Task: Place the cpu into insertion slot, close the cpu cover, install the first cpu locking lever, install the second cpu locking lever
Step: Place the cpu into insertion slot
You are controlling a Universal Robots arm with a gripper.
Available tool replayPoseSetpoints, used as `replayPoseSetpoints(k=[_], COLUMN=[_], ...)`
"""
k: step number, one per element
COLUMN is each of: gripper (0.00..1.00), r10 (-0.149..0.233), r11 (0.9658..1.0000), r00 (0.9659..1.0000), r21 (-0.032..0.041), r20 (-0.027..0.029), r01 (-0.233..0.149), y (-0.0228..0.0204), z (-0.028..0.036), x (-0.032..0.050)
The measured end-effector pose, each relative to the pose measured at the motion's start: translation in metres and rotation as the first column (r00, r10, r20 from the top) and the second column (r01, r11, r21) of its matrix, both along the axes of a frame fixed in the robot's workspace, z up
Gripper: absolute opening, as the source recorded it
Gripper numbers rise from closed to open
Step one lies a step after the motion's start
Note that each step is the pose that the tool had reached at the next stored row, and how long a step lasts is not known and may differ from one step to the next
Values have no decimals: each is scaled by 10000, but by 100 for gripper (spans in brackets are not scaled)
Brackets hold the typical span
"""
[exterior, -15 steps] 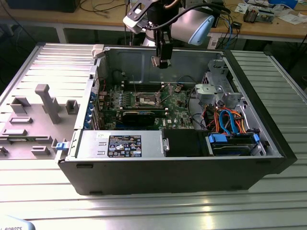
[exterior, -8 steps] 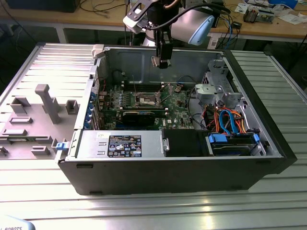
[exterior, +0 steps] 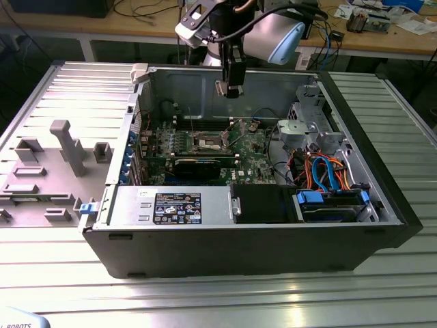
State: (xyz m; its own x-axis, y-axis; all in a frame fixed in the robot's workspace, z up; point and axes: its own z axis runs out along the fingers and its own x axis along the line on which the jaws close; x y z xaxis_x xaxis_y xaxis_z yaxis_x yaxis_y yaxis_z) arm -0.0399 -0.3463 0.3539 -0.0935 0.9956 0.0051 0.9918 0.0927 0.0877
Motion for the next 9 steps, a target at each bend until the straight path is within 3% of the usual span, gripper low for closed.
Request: replayPoseSetpoints(k=[4,9], gripper=[54,54], r10=[-3,-17], r11=[9999,9999], r00=[10000,10000], r21=[-127,-139], r20=[0,0], r01=[3,17], y=[0,0], z=[-7,-9], x=[1,1])
